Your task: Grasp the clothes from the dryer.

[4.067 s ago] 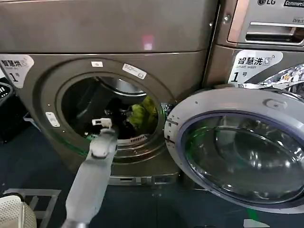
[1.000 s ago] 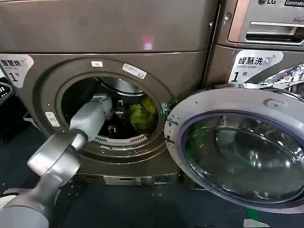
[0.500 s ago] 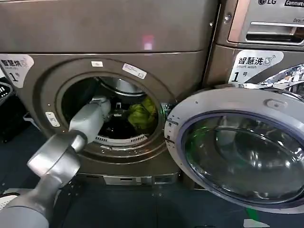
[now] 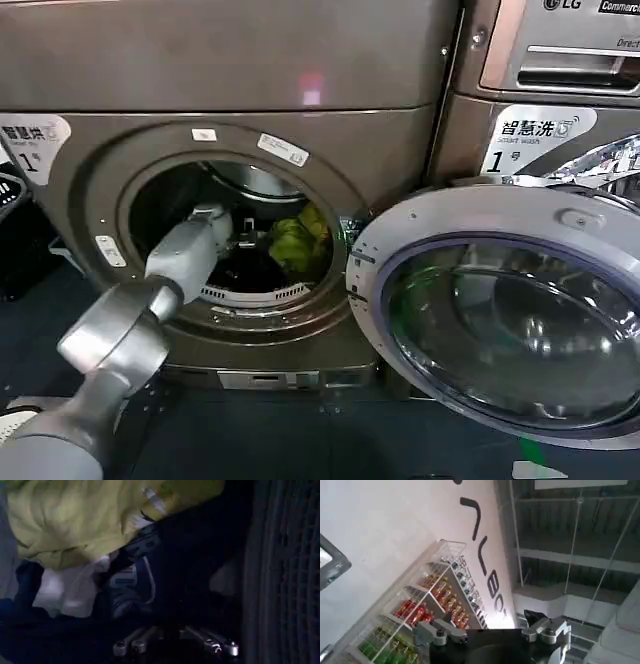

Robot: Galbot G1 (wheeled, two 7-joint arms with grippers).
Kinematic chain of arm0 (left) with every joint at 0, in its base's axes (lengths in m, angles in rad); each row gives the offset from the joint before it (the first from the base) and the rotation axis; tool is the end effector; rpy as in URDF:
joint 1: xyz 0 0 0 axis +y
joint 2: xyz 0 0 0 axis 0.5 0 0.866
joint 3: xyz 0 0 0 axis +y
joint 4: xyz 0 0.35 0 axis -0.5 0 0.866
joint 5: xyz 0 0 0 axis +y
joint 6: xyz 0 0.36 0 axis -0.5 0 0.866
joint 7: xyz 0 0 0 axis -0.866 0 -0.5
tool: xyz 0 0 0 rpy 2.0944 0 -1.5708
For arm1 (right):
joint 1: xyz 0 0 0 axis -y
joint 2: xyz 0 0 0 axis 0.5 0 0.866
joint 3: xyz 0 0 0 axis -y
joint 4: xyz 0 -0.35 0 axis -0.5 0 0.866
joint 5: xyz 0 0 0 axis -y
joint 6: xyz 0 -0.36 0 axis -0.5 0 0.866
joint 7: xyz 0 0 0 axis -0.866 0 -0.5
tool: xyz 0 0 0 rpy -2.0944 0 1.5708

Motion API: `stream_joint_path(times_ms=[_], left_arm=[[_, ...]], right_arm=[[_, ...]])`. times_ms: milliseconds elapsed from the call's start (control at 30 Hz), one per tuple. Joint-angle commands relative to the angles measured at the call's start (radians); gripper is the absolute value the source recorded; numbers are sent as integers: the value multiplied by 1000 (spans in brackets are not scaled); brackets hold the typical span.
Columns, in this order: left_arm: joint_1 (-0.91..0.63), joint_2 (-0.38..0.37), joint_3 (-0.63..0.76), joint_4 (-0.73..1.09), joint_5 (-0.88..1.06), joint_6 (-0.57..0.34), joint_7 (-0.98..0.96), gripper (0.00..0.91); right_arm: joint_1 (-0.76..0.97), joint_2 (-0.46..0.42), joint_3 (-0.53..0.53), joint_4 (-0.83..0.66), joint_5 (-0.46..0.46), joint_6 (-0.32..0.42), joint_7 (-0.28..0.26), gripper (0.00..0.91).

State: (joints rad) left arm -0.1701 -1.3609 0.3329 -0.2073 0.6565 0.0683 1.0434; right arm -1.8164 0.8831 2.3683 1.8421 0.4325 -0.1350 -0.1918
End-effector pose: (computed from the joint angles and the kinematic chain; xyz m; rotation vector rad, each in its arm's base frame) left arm 0.6722 0.0916 -0.1963 -0.9474 -1.4835 -1.3351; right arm -0.0562 -0.4189 0.0768 1.3344 2.2498 -1.1065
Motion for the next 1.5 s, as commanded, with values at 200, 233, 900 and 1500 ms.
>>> stream_joint_path(times_ms=[200, 233, 900, 1500], left_arm=[[4, 1, -11, -2, -36, 10, -39, 0], [3, 1, -16, -7, -50, 14, -42, 0], [139, 29, -225, -254, -545, 67, -594, 0], [386, 12, -450, -695, -982, 89, -1020, 0]], right_arm=[[1, 0, -1, -2, -1, 2, 0, 907], [1, 0, -1, -2, -1, 2, 0, 907], [24, 8, -27, 2, -1, 10, -2, 907], [35, 5, -35, -3, -3, 13, -3, 907]])
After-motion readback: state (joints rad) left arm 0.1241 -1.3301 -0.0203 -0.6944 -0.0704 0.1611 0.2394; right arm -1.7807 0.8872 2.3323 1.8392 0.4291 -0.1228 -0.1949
